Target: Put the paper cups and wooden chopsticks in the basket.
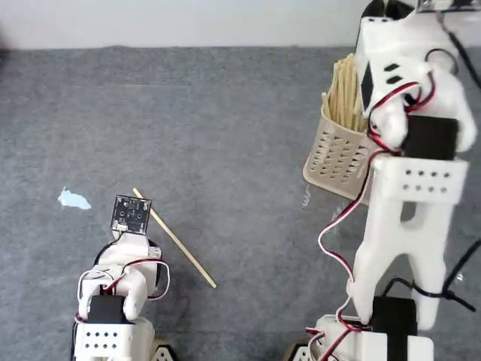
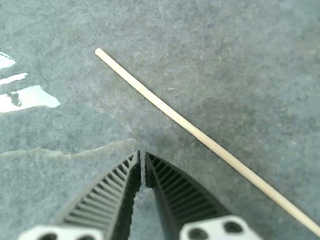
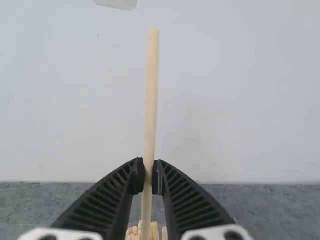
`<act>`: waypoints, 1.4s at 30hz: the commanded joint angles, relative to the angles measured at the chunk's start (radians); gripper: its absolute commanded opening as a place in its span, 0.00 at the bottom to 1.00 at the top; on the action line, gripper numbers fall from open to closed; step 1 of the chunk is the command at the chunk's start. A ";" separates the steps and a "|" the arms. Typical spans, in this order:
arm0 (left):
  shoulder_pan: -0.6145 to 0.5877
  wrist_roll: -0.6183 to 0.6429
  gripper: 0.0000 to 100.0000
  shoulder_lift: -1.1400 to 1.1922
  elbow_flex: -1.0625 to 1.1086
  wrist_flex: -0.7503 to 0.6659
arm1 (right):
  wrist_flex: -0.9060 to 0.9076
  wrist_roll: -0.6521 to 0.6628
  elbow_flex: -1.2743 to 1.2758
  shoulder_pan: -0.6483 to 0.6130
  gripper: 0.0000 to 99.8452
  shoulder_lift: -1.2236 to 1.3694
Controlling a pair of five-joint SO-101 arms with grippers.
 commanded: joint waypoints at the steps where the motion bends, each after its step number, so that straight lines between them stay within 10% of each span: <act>1: -0.002 -0.005 0.01 -0.009 -0.007 -0.015 | -0.217 0.035 0.170 0.008 0.01 -0.051; 13: -0.002 -0.005 0.01 -0.009 -0.007 -0.015 | -0.291 0.080 0.459 -0.033 0.12 -0.226; 34: -0.002 -0.005 0.01 -0.009 -0.007 -0.015 | 0.503 -0.031 0.483 -0.530 0.14 -0.513; 42: -0.002 -0.005 0.01 -0.009 -0.007 -0.015 | 0.423 -0.123 0.744 -0.650 0.14 -0.504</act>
